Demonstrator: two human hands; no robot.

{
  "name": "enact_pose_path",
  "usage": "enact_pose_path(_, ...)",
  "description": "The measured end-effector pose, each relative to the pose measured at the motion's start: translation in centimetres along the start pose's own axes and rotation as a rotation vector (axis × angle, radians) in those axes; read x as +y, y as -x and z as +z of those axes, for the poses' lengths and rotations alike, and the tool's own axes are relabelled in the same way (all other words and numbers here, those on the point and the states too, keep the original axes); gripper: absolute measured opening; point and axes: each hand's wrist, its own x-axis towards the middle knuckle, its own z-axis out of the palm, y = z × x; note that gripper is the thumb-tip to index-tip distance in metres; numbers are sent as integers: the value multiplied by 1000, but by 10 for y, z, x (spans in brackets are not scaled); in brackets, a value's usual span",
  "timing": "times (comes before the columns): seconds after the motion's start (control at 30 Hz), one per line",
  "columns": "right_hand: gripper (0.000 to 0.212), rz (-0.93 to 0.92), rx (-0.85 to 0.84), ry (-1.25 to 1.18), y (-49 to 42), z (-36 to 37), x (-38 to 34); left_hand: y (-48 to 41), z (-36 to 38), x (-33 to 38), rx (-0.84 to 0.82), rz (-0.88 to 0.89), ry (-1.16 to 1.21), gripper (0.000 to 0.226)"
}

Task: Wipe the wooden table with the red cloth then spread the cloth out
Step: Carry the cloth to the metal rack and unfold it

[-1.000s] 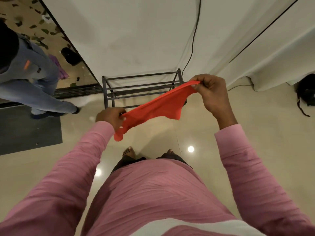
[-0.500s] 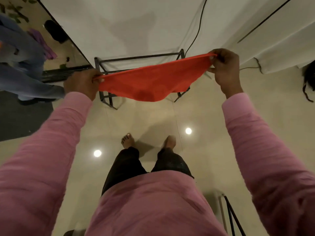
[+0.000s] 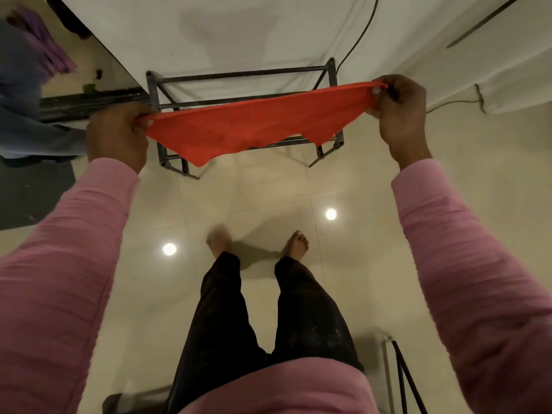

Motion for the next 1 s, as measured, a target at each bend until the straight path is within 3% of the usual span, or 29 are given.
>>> enact_pose_path(0.2,12,-26,23,14,-17,-4,4,-13,1,12,106,56,-15,29)
enact_pose_path(1.0,18,-29,77,9,-65,15,28,-41,15,26,215,111,-32,36)
